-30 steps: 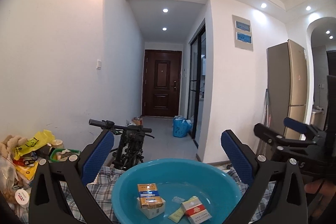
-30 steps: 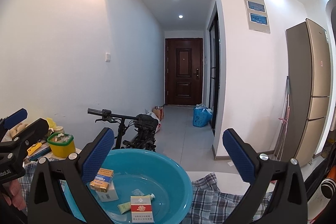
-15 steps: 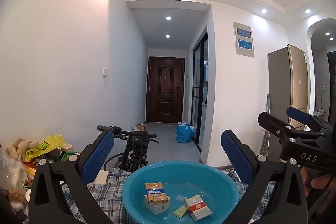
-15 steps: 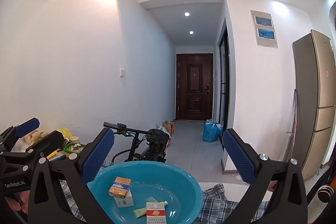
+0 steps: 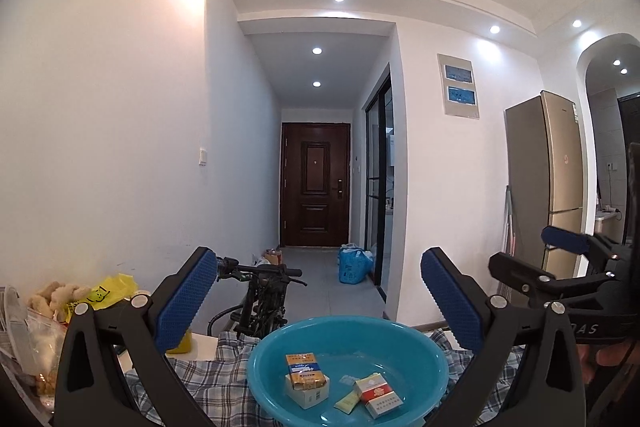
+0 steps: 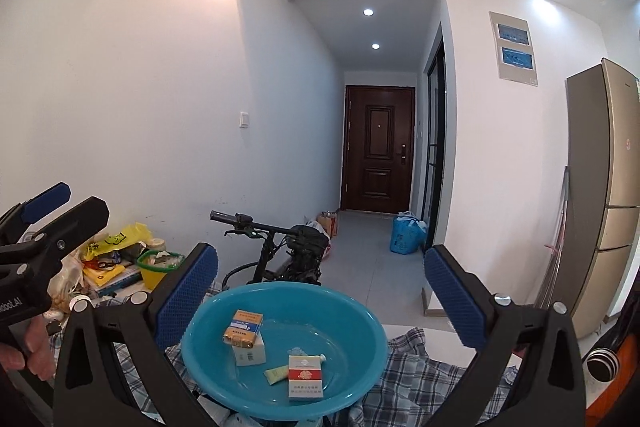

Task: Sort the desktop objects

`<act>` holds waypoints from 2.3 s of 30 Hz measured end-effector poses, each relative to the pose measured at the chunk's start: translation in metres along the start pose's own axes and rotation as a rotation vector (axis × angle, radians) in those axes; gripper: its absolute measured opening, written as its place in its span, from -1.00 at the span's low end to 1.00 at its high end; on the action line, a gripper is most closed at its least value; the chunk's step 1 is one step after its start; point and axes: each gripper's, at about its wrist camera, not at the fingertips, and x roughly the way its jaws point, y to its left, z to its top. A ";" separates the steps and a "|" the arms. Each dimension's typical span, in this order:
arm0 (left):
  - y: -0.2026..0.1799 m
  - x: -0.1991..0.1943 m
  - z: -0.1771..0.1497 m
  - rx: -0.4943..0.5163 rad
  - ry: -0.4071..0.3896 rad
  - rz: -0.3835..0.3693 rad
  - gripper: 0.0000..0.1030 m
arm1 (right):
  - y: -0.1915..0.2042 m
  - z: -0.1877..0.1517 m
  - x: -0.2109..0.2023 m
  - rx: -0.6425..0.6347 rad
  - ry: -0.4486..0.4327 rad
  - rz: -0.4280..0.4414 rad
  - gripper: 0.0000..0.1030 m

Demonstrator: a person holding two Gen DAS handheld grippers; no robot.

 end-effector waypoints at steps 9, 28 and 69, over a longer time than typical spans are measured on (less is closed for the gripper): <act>0.008 -0.045 0.000 -0.039 -0.025 -0.003 1.00 | 0.017 0.001 -0.076 -0.099 -0.087 -0.026 1.00; -0.009 -0.194 -0.014 -0.038 -0.078 -0.055 1.00 | 0.025 -0.045 -0.171 0.036 -0.047 -0.046 1.00; -0.008 -0.114 -0.137 -0.072 0.405 -0.051 1.00 | 0.011 -0.126 -0.124 0.129 0.196 -0.087 1.00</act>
